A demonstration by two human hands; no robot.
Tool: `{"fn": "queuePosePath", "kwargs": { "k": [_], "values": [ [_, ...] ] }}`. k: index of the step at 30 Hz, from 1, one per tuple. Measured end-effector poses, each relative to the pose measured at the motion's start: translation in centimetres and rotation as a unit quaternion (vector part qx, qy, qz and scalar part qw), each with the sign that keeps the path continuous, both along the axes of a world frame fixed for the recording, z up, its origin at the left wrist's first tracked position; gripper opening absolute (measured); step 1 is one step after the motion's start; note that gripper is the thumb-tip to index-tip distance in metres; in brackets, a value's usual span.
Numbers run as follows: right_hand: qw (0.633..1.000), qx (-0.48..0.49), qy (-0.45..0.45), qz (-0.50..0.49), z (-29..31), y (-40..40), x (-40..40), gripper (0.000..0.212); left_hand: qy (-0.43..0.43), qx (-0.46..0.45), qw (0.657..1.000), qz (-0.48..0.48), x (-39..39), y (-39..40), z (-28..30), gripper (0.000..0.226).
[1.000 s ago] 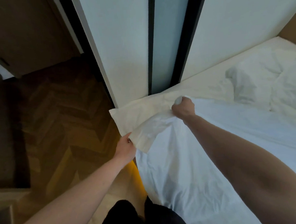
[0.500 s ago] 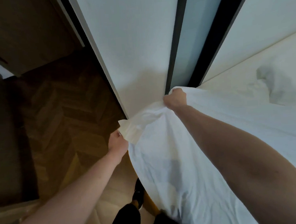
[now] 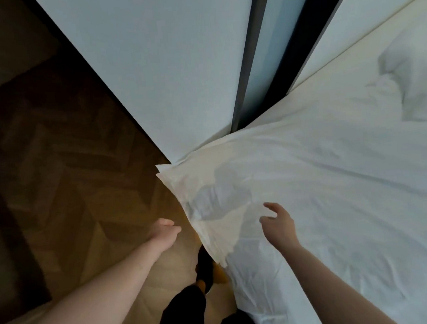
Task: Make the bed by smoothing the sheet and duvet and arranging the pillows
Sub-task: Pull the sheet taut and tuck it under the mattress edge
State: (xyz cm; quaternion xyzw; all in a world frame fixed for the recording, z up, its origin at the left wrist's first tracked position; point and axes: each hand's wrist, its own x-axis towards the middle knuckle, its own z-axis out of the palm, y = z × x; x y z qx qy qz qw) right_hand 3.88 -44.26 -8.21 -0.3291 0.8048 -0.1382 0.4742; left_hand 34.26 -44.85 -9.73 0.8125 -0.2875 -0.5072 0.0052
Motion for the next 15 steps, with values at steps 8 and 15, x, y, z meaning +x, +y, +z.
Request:
{"fn": "queuePosePath", "kwargs": {
  "k": [8, 15],
  "values": [
    [0.976, 0.136, 0.099, -0.141, -1.9, 17.7, -11.3, 0.061, 0.047, 0.077, 0.992, -0.09, -6.5, 7.5, -3.4, 0.02],
    [0.959, 0.208, 0.075, -0.177, -6.0, 24.0, -17.4, 0.111, 0.107, 0.149, 0.973, -0.14, -12.6, 13.9, -5.9, 0.036]
  ]
}}
